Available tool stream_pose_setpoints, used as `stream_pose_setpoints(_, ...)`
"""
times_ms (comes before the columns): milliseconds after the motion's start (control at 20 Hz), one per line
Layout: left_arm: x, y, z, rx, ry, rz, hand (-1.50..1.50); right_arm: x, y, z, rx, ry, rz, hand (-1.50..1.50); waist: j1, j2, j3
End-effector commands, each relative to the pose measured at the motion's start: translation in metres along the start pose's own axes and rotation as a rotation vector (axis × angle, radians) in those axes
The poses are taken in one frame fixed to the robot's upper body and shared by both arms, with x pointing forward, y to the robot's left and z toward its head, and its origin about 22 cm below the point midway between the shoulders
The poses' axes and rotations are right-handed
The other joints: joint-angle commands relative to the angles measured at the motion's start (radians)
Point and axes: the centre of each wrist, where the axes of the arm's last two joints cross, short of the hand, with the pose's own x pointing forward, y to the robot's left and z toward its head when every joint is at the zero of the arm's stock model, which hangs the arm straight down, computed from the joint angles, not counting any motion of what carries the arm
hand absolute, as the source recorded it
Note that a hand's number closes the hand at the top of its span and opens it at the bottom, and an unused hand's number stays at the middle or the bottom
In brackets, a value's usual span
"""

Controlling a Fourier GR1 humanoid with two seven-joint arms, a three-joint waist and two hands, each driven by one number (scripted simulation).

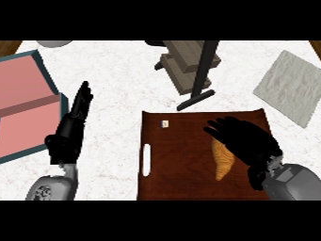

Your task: Pick the croissant from the tray and place it in the tiered basket

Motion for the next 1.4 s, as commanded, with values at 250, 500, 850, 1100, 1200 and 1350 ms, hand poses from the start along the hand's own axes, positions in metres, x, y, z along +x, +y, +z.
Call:
stream_pose_setpoints(250, 0.011, -0.003, -0.008, 0.002, -0.007, 0.008, 0.0, 0.003, 0.03, -0.032, 0.002, -0.005, -0.015, -1.5, 0.001, 0.0, 0.0)
stream_pose_setpoints(500, 0.002, -0.004, 0.013, -0.004, -0.007, -0.001, 0.0, 0.0, 0.023, -0.02, 0.006, -0.005, -0.038, -1.5, 0.001, -0.001, 0.0)
stream_pose_setpoints(850, -0.006, -0.015, -0.003, 0.003, -0.014, 0.006, 0.0, -0.009, 0.034, -0.029, -0.038, -0.019, -0.081, -1.5, -0.002, 0.0, 0.0)
stream_pose_setpoints(1100, -0.005, -0.002, -0.002, 0.005, -0.013, -0.017, 0.0, -0.009, 0.06, -0.049, -0.119, -0.022, -0.069, 1.5, 0.002, 0.001, 0.0)
stream_pose_setpoints(1200, 0.016, 0.01, -0.005, -0.007, -0.01, -0.004, 0.0, 0.005, 0.034, -0.051, -0.185, -0.028, 0.006, 1.5, 0.005, 0.0, 0.0)
stream_pose_setpoints(1350, -0.005, -0.006, -0.002, 0.006, -0.013, 0.0, 0.0, 0.008, 0.063, -0.046, -0.209, -0.062, 0.09, 1.5, 0.0, 0.0, 0.0)
